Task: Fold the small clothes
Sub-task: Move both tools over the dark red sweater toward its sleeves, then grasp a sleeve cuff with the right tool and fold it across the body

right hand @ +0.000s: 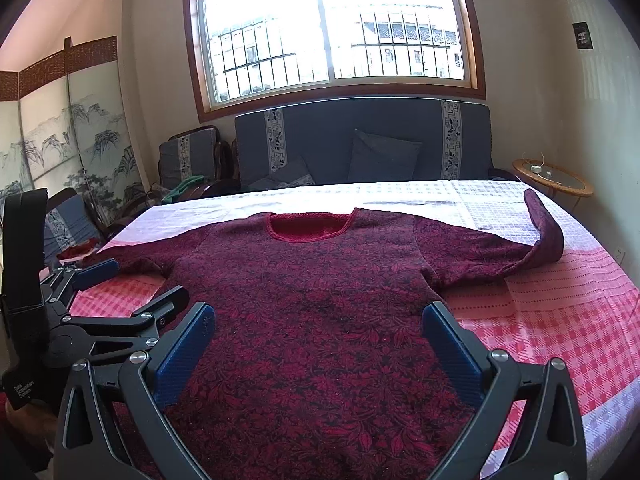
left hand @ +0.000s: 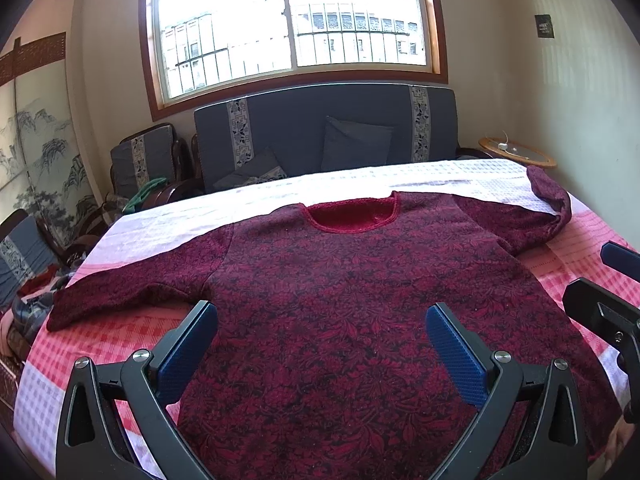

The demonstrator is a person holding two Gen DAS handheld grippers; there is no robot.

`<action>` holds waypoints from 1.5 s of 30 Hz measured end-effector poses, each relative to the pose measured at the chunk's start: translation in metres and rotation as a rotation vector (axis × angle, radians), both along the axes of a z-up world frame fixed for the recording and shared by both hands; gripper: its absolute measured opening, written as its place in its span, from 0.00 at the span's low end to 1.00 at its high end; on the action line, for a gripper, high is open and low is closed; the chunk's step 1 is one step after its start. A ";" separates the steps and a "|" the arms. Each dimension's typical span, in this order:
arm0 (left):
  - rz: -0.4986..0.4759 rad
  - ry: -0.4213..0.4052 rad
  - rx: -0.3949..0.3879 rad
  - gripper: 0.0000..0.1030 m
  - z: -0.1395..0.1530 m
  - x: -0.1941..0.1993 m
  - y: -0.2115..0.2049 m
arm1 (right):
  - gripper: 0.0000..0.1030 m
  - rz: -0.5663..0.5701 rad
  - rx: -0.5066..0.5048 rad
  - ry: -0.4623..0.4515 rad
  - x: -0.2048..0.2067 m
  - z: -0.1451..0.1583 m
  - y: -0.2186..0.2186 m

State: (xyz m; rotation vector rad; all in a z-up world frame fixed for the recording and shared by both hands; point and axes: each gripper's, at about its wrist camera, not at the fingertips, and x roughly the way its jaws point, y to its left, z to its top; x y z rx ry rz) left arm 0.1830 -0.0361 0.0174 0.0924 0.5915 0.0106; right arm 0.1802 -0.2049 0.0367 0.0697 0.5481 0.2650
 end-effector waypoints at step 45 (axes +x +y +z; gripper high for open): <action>0.009 0.254 -0.298 1.00 -0.095 0.067 0.041 | 0.10 -0.440 0.072 0.425 0.313 -0.036 -0.274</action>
